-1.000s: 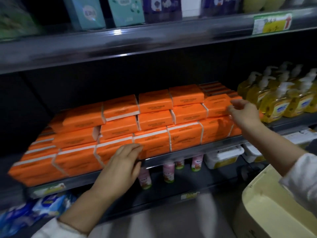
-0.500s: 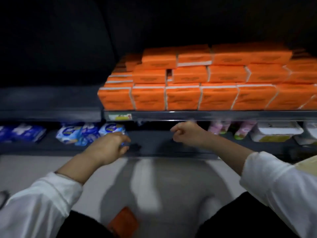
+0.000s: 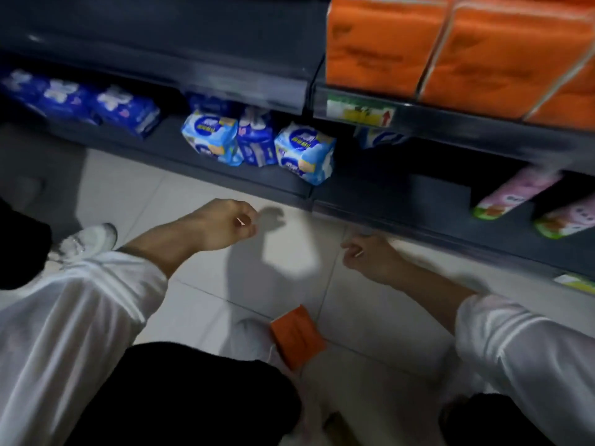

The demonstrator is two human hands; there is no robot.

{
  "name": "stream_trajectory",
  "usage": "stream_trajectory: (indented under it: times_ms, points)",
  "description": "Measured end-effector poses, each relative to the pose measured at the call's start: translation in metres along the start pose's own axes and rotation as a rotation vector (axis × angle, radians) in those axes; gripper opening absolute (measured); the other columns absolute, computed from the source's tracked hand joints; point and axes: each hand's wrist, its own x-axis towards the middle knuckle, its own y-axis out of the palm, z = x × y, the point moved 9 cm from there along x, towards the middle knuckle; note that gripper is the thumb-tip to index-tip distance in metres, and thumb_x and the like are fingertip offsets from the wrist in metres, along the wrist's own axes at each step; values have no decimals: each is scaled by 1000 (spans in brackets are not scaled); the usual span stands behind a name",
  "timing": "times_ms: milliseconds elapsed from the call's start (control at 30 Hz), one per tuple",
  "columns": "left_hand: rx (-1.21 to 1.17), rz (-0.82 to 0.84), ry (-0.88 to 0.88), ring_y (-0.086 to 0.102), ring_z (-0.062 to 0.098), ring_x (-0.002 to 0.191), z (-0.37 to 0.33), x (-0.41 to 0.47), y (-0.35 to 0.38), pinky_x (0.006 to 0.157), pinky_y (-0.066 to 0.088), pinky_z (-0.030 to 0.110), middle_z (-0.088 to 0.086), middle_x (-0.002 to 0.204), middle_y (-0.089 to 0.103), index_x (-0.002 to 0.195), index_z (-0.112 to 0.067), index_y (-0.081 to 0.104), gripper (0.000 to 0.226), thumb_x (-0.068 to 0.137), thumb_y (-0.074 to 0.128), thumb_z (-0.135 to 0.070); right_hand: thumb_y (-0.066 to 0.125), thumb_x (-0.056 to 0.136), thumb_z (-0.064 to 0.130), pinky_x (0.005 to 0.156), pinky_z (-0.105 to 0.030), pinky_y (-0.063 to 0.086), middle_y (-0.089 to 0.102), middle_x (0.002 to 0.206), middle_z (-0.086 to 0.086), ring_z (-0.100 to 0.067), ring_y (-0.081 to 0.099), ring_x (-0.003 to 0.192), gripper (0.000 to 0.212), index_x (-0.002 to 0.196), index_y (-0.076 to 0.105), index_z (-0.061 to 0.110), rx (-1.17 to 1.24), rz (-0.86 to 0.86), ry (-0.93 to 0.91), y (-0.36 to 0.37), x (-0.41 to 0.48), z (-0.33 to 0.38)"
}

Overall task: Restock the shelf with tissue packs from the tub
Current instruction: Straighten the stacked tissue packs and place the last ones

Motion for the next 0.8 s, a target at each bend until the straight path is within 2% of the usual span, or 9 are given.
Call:
stream_trajectory:
  times_ms: [67, 167, 233, 333, 500, 567, 700, 800]
  points:
    - [21, 54, -1, 60, 17, 100, 14, 6, 18, 87, 41, 20, 2, 115, 63, 121, -16, 60, 33, 90, 59, -28, 60, 87, 12, 69, -15, 39, 57, 98, 0, -11, 54, 90, 35, 122, 57, 6, 25, 43, 28, 22, 16, -10]
    - [8, 130, -19, 59, 15, 101, 34, 9, 46, 88, 41, 20, 0, 120, 61, 125, -19, 57, 38, 90, 59, -33, 61, 88, 17, 58, -6, 38, 56, 101, 0, -10, 53, 90, 40, 126, 53, 8, 32, 124, 70, 57, 33, -23]
    - [-39, 139, -43, 58, 13, 102, 47, 9, 60, 86, 39, 17, -2, 120, 60, 125, -21, 57, 38, 89, 60, -34, 63, 87, 21, 56, -8, 38, 58, 109, -2, -11, 54, 91, 43, 127, 51, 10, 32, 175, 116, 83, 41, -32]
    - [-85, 125, -58, 58, 12, 103, 60, 9, 79, 83, 38, 15, -2, 121, 60, 126, -21, 56, 39, 89, 60, -34, 66, 85, 23, 69, -17, 41, 58, 120, -7, -16, 56, 101, 50, 130, 49, 10, 28, 243, 158, 124, 49, -45]
    - [-87, 123, -14, 55, 9, 105, 67, 7, 105, 80, 38, 13, -4, 123, 59, 127, -23, 55, 38, 90, 58, -33, 72, 80, 29, 91, -22, 38, 50, 135, -9, -21, 50, 121, 71, 139, 38, 10, -10, 330, 183, 171, 54, -59]
    - [-95, 139, -1, 55, 9, 105, 70, 5, 116, 80, 39, 13, -4, 120, 60, 126, -22, 56, 36, 91, 58, -29, 75, 76, 32, 93, -24, 38, 47, 138, -10, -23, 48, 124, 78, 140, 36, 9, -34, 351, 193, 184, 56, -64]
    - [-161, 112, 12, 58, 12, 99, 77, 4, 127, 71, 39, 5, 0, 112, 63, 120, -18, 61, 32, 88, 62, -23, 80, 68, 38, 88, -30, 43, 54, 126, -9, -24, 53, 113, 74, 126, 45, 9, -101, 369, 215, 207, 53, -74]
    - [-172, 96, 31, 59, 12, 97, 76, 4, 128, 68, 35, 1, -1, 109, 63, 118, -18, 62, 31, 88, 63, -22, 79, 68, 35, 92, -30, 44, 55, 127, -8, -25, 53, 116, 76, 131, 43, 11, -111, 308, 244, 218, 44, -82]
